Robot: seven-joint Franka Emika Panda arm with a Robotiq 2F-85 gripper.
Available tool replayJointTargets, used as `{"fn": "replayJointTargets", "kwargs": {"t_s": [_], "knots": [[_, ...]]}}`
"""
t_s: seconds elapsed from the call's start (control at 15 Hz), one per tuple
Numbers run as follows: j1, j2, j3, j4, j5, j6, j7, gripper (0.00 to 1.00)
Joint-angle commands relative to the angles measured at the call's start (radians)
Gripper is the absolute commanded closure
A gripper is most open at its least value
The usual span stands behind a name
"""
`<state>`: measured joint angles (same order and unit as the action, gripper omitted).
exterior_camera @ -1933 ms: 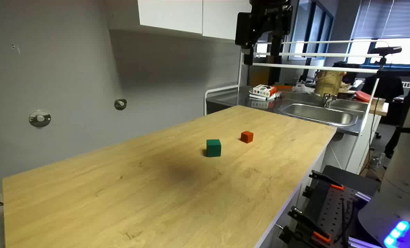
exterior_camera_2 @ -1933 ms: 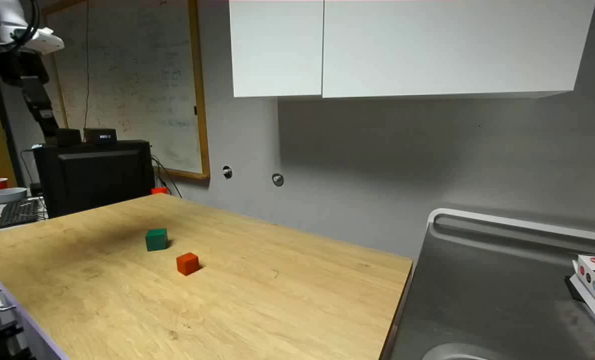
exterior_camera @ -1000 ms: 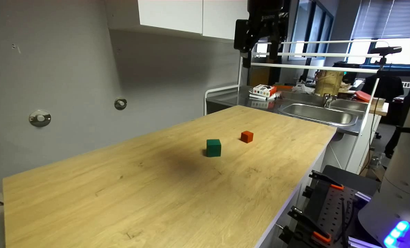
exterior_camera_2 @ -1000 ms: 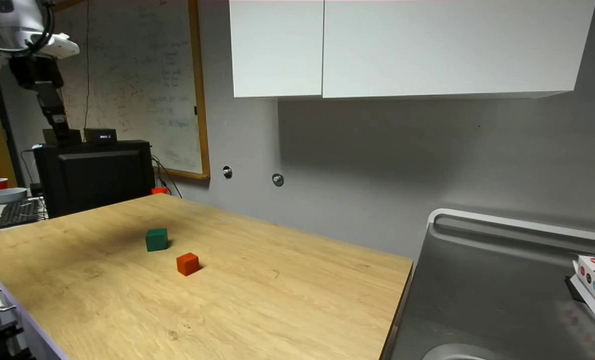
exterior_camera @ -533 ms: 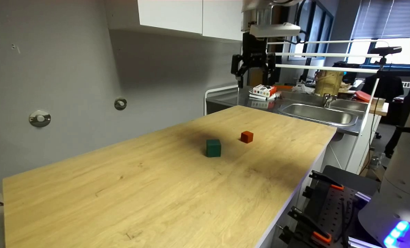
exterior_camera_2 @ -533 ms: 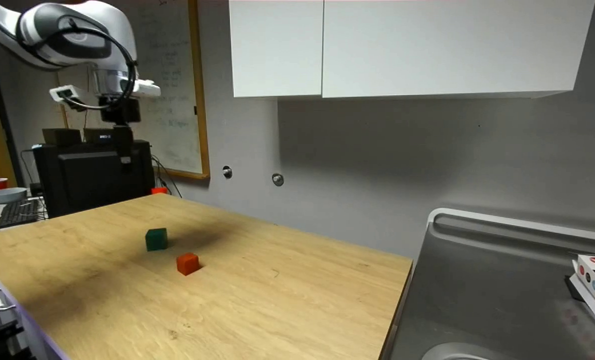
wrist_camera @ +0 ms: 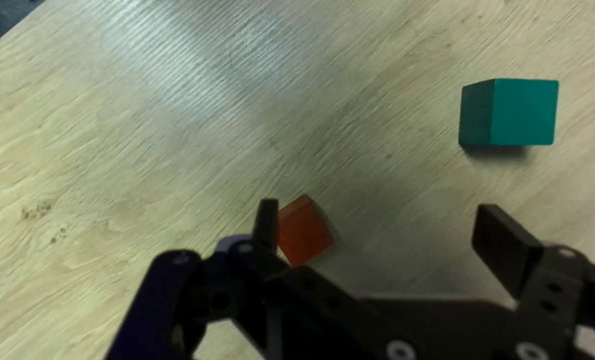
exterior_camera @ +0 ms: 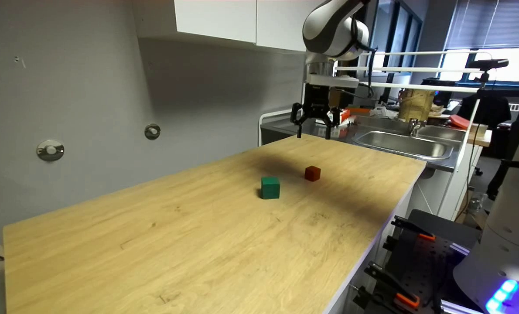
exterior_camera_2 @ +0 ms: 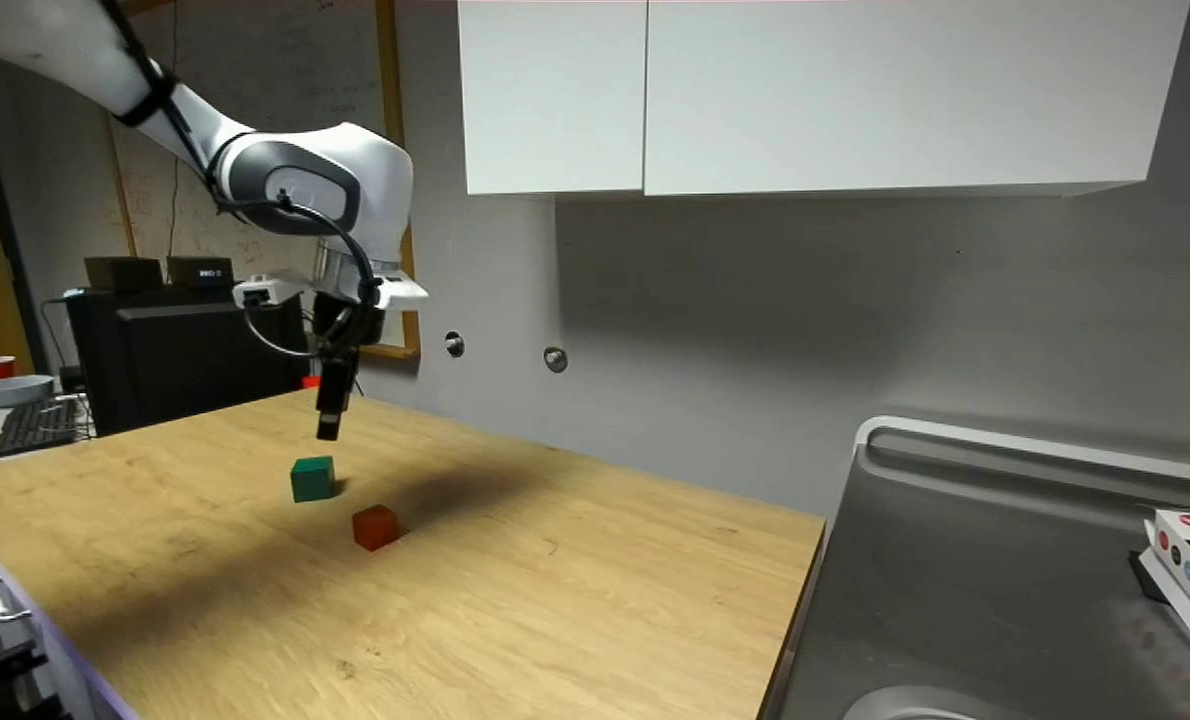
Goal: Place the orange block on top of the green block
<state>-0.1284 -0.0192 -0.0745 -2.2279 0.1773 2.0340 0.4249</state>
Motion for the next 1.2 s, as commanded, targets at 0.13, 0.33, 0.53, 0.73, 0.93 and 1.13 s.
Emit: {"fn": "replayJointTargets", "kwargs": {"t_s": [0.13, 0.33, 0.53, 0.73, 0.93, 1.13], "knots": [[-0.007, 0.177, -0.042, 0.103, 0.079, -0.029, -0.001, 0.0], [-0.011, 0.254, -0.056, 0.124, 0.101, -0.032, 0.008, 0.0], [-0.011, 0.313, -0.065, 0.138, 0.114, -0.034, 0.011, 0.0], [-0.009, 0.357, -0.072, 0.158, 0.12, -0.038, 0.018, 0.21], [-0.007, 0.401, -0.075, 0.194, 0.112, -0.043, 0.022, 0.34], [-0.004, 0.441, -0.077, 0.24, 0.101, -0.056, 0.024, 0.58]]}}
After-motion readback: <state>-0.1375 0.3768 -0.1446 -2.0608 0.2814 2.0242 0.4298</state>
